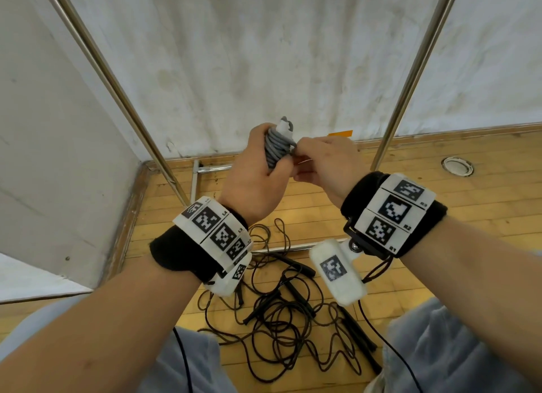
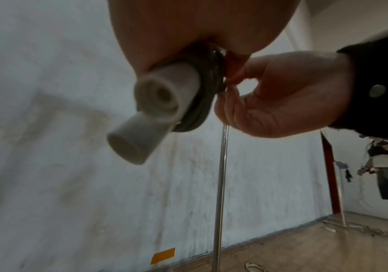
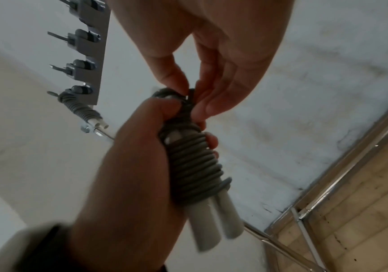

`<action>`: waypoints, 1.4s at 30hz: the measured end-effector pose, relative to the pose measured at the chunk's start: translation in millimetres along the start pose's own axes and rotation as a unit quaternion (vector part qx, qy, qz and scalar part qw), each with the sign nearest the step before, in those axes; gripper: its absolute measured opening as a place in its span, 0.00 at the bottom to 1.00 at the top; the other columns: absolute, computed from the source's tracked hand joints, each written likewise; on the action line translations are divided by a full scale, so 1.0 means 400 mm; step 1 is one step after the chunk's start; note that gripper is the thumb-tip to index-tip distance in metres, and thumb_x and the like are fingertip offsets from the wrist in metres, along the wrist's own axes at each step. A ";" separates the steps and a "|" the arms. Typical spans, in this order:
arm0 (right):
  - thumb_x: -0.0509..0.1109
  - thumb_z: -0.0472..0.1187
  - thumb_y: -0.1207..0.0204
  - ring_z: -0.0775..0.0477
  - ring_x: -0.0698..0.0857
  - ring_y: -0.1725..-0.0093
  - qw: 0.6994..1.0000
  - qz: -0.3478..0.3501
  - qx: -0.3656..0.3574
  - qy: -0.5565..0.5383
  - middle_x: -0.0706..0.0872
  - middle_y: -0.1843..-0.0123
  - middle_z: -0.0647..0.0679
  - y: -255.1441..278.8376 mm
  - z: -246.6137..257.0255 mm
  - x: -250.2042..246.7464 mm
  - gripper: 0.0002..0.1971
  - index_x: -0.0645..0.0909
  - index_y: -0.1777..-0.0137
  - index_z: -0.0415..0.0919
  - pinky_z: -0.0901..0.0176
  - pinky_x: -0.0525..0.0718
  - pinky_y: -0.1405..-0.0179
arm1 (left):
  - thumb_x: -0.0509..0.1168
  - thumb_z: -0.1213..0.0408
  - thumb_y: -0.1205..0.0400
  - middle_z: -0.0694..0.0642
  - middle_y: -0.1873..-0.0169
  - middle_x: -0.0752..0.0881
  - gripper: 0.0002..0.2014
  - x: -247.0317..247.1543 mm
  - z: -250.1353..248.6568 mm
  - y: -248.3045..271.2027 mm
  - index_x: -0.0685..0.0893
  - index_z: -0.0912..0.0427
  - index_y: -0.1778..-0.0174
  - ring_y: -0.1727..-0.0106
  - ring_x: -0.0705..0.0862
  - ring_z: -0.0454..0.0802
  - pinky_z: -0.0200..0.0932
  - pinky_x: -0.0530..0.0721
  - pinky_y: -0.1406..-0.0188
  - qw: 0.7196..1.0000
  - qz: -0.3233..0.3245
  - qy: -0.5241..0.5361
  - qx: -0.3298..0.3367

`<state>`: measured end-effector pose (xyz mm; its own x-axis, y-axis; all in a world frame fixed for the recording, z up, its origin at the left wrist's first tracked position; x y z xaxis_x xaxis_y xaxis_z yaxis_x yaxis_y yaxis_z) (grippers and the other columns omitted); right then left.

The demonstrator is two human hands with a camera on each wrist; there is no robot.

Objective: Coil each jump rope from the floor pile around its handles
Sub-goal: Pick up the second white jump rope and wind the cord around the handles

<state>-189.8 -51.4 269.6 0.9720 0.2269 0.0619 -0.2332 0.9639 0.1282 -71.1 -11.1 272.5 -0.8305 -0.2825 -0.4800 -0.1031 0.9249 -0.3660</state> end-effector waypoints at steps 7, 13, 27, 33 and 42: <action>0.62 0.33 0.20 0.47 0.82 0.70 0.997 0.044 0.034 -0.050 0.80 0.66 0.41 -0.011 -0.006 -0.011 0.08 0.80 0.58 0.33 0.59 0.83 0.69 | 0.62 0.58 0.24 0.50 0.70 0.82 0.11 0.002 0.005 0.000 0.73 0.48 0.47 0.77 0.79 0.40 0.44 0.78 0.82 0.989 0.002 0.106 -0.105; 0.64 0.34 0.20 0.51 0.81 0.72 0.997 0.071 0.011 -0.016 0.81 0.70 0.44 -0.008 -0.003 -0.007 0.08 0.82 0.57 0.31 0.64 0.83 0.71 | 0.70 0.52 0.22 0.49 0.72 0.83 0.12 -0.006 -0.004 -0.006 0.73 0.49 0.54 0.76 0.83 0.45 0.41 0.81 0.78 0.981 0.002 0.158 -0.111; 0.60 0.33 0.17 0.45 0.88 0.59 0.999 0.046 -0.016 -0.023 0.87 0.59 0.43 -0.012 -0.006 -0.015 0.10 0.79 0.60 0.38 0.59 0.87 0.60 | 0.60 0.53 0.15 0.56 0.53 0.87 0.09 0.002 0.053 -0.015 0.74 0.51 0.42 0.62 0.89 0.50 0.47 0.89 0.60 0.966 0.098 0.182 -0.154; 0.61 0.33 0.18 0.47 0.88 0.62 0.998 0.048 -0.050 0.009 0.87 0.60 0.43 0.004 -0.005 0.007 0.10 0.79 0.60 0.35 0.56 0.89 0.55 | 0.61 0.41 0.20 0.46 0.65 0.84 0.11 -0.008 0.039 -0.012 0.77 0.44 0.52 0.68 0.82 0.40 0.35 0.82 0.68 0.982 -0.031 0.132 -0.129; 0.61 0.36 0.17 0.50 0.83 0.77 0.999 -0.019 0.012 -0.038 0.81 0.75 0.46 -0.040 -0.010 -0.051 0.13 0.78 0.64 0.35 0.62 0.83 0.74 | 0.67 0.52 0.27 0.50 0.77 0.82 0.12 -0.001 0.014 -0.008 0.75 0.57 0.64 0.80 0.80 0.50 0.42 0.78 0.79 0.980 0.000 0.164 -0.111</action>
<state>-205.6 -71.1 262.3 0.9753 0.1772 0.1316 -0.1968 0.9680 0.1555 -67.2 -15.5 269.4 -0.9579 -0.2196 -0.1849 -0.1896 0.9676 -0.1669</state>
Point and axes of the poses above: each hand's wrist, its own y-axis away from the middle knuckle, its own x-axis out of the palm, z = x × y, the point moved 4 cm from there along -y, towards the middle knuckle
